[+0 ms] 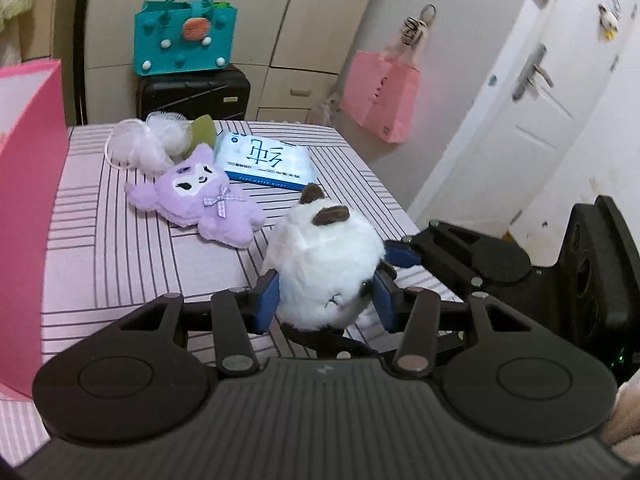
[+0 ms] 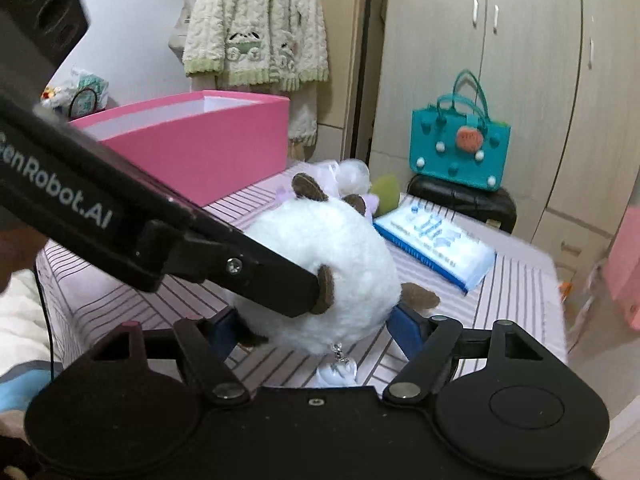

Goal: Organize soft objects
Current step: 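Close the left tool on the panda plush while the right tool grips its other side, then lift and carry the panda plush with both tools over the pink box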

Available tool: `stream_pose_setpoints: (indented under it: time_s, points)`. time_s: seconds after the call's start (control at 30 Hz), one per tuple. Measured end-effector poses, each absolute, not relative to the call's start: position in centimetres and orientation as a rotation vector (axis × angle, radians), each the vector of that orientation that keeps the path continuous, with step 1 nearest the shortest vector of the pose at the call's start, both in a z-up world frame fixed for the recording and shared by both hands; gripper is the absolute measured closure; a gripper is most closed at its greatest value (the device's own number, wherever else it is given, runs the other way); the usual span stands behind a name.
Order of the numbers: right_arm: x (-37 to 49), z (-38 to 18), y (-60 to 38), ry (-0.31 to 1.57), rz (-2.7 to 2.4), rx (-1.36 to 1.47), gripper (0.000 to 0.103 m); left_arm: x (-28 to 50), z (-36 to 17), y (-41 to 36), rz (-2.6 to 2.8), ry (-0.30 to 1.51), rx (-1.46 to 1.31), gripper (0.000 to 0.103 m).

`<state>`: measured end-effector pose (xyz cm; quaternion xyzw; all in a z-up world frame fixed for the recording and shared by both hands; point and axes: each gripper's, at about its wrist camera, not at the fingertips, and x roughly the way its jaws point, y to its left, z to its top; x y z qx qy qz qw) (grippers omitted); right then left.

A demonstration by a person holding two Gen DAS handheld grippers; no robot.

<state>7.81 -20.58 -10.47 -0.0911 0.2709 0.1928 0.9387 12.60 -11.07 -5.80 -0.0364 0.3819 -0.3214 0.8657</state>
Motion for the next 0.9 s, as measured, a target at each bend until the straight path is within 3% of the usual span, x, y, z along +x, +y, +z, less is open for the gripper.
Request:
stream_pose_setpoints:
  time_s: [0.9]
  points:
    - [3.8, -2.2, -13.2, 0.547, 0.522, -0.392, 0.024, 7.4, 1.1, -2.3, -0.659, 0.821, -0.096, 0.056]
